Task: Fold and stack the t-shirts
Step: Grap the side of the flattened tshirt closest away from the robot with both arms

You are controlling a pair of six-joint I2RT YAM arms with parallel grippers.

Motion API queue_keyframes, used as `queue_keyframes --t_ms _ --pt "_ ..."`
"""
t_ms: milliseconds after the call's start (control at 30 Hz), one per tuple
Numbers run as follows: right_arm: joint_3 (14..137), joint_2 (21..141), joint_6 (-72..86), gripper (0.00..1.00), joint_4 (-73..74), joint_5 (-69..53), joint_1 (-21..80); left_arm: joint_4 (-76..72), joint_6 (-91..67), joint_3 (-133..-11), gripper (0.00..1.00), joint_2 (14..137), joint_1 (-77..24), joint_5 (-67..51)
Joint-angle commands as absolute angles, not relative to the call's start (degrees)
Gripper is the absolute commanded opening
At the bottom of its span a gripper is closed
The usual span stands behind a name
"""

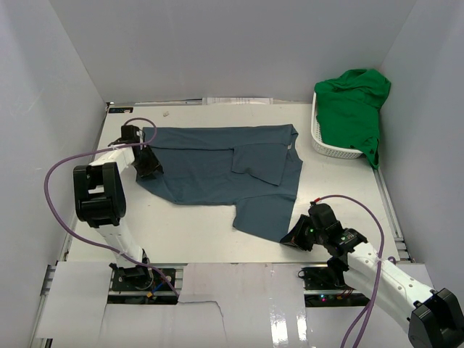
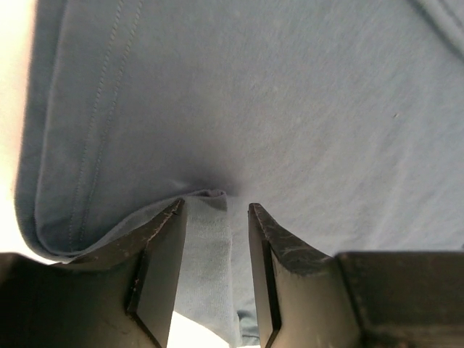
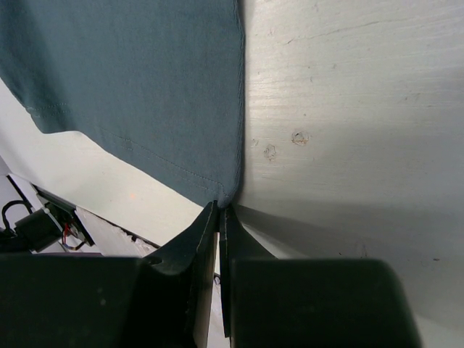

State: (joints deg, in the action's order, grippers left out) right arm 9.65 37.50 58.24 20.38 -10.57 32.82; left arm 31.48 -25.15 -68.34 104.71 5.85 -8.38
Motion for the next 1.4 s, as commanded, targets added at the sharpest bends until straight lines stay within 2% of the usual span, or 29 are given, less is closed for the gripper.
queue_keyframes --t_ms 0,200,300,400,433,633,667,767,1367 --pt "10.37 37.71 57.22 0.08 21.09 -9.58 33.31 32.17 -25.14 -70.22 0.50 104.59 5.10 -6.33" --pt "10.02 37.79 57.22 0.08 20.92 -9.67 33.22 32.43 -25.14 -70.58 0.49 105.29 4.22 -6.24" --pt "10.11 37.62 57.22 0.08 20.83 -9.75 33.22 32.52 -25.05 -70.58 0.43 105.38 4.13 -5.98" --pt "10.11 37.62 57.04 0.08 20.83 -9.67 33.22 32.61 -25.22 -70.40 0.32 105.03 4.13 -5.19" --pt "10.11 37.62 57.04 0.08 20.83 -9.67 33.22 32.61 -25.22 -70.31 0.25 104.94 4.04 -5.19" --pt "10.55 37.09 56.87 0.08 21.36 -9.49 33.22 32.61 -25.22 -69.17 0.15 104.77 4.13 -5.98" --pt "10.89 37.09 56.78 0.08 21.53 -9.32 33.22 32.43 -25.22 -69.00 0.09 104.68 4.13 -6.24" --pt "11.69 37.00 56.43 0.08 22.15 -9.14 33.22 32.43 -25.05 -68.29 0.00 104.24 4.13 -6.59" --pt "26.19 38.23 50.63 0.08 31.99 -4.22 33.22 37.18 -28.12 -69.17 0.00 91.59 4.13 -14.76"
